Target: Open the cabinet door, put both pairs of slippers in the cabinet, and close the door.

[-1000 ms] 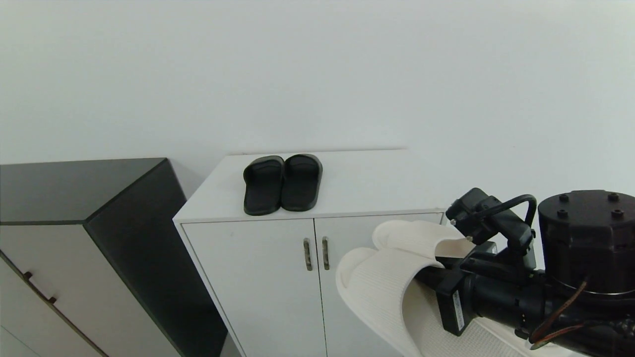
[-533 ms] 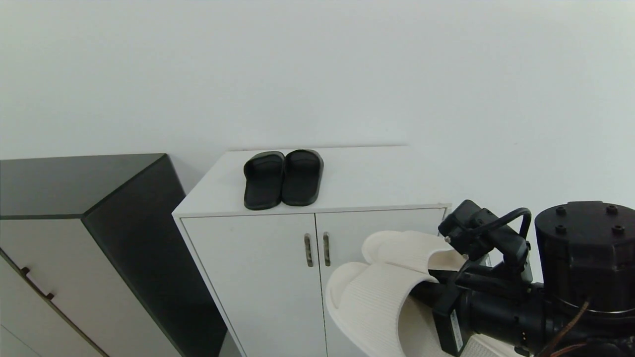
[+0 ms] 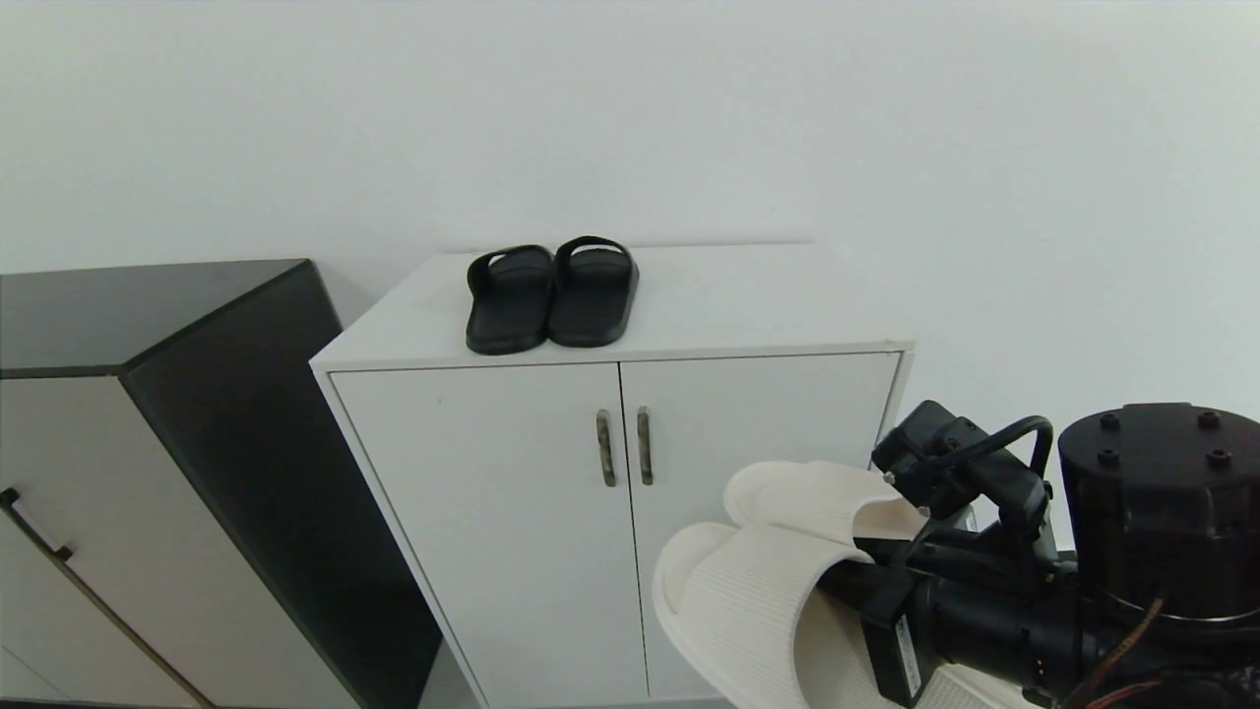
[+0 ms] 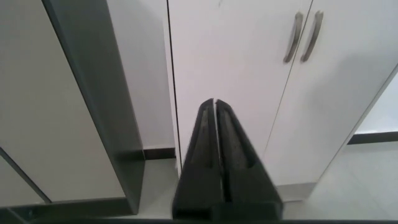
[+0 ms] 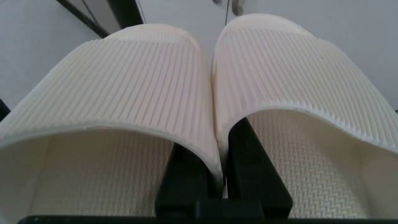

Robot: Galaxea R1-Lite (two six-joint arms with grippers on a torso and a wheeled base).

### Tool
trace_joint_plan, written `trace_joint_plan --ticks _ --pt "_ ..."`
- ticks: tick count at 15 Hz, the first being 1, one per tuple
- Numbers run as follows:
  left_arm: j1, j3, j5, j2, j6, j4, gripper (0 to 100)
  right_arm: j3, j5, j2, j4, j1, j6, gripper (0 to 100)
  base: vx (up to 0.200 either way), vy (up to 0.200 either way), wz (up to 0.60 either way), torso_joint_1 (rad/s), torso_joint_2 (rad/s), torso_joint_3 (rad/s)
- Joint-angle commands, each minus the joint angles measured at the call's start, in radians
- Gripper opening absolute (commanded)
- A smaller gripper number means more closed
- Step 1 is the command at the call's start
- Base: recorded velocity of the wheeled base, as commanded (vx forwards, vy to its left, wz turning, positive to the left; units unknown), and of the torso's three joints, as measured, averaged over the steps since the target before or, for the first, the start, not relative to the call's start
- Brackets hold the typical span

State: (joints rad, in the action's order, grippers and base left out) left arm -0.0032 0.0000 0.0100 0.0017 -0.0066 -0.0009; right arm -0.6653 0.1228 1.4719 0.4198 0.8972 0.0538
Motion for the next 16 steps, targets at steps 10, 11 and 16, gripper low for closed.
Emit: trace_joint_plan --ticks 10,11,16 --pt "0.000 0.000 0.001 0.000 0.004 -0.001 100 0.009 0.000 0.007 0.001 0.002 0.000 0 0.000 0.000 0.00 -0.150 0.48 0.332" --pt "0.000 0.000 0.002 0.000 0.005 -0.001 100 0.009 0.000 0.007 0.001 0.002 0.000 0 0.000 0.000 0.00 -0.105 0.46 0.354" --pt "0.000 0.000 0.002 0.000 0.007 -0.001 100 0.010 0.000 0.010 0.001 0.002 0.000 0 0.000 0.000 0.00 -0.061 0.44 0.376"
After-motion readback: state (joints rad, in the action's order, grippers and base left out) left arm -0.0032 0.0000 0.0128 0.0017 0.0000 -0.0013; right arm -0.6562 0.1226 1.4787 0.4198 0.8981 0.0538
